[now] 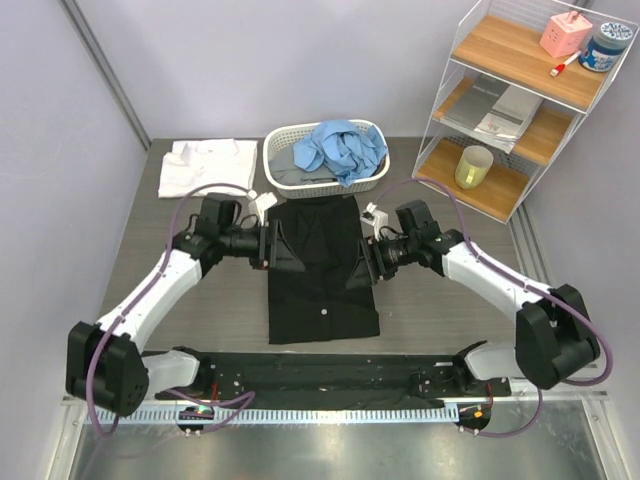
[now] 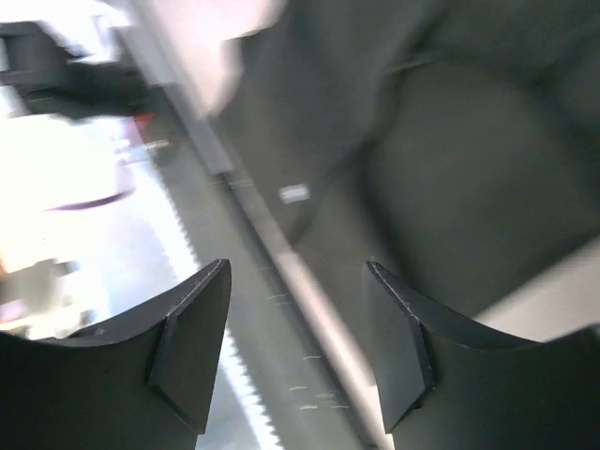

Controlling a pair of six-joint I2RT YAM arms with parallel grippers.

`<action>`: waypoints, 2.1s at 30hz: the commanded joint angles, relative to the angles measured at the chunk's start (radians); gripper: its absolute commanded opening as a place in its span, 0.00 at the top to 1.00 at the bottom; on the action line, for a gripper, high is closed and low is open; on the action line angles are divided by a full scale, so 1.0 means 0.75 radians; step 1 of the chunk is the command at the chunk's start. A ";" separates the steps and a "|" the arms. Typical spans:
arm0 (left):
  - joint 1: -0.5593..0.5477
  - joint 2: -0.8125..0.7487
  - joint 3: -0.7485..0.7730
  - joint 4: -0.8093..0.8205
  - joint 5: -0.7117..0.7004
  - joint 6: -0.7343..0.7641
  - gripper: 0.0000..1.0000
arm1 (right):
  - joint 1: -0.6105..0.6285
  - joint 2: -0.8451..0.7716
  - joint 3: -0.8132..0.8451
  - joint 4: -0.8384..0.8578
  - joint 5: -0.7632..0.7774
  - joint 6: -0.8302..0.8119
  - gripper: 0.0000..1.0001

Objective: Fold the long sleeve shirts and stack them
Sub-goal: Fold the shirt

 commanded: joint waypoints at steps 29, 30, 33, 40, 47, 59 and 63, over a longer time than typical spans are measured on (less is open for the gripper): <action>0.014 0.835 0.478 -0.481 -0.495 1.180 0.31 | -0.048 0.561 0.398 -0.188 0.307 -0.388 0.77; 0.014 0.837 0.478 -0.479 -0.497 1.182 0.33 | -0.046 0.557 0.400 -0.186 0.305 -0.386 0.82; 0.014 0.829 0.468 -0.477 -0.509 1.186 0.41 | -0.048 0.528 0.425 -0.184 0.325 -0.380 0.98; 0.030 0.831 0.482 -0.421 -0.558 1.145 0.78 | -0.074 0.475 0.443 -0.126 0.397 -0.392 0.99; 0.059 0.782 0.495 -0.370 -0.601 1.135 0.98 | -0.080 0.495 0.331 -0.014 0.480 -0.370 0.99; 0.071 0.732 0.449 -0.294 -0.560 1.124 0.88 | -0.142 0.465 0.296 0.086 0.466 -0.306 0.99; 0.116 0.653 0.427 -0.303 -0.465 1.069 0.56 | -0.144 0.471 0.331 -0.016 0.454 -0.322 0.68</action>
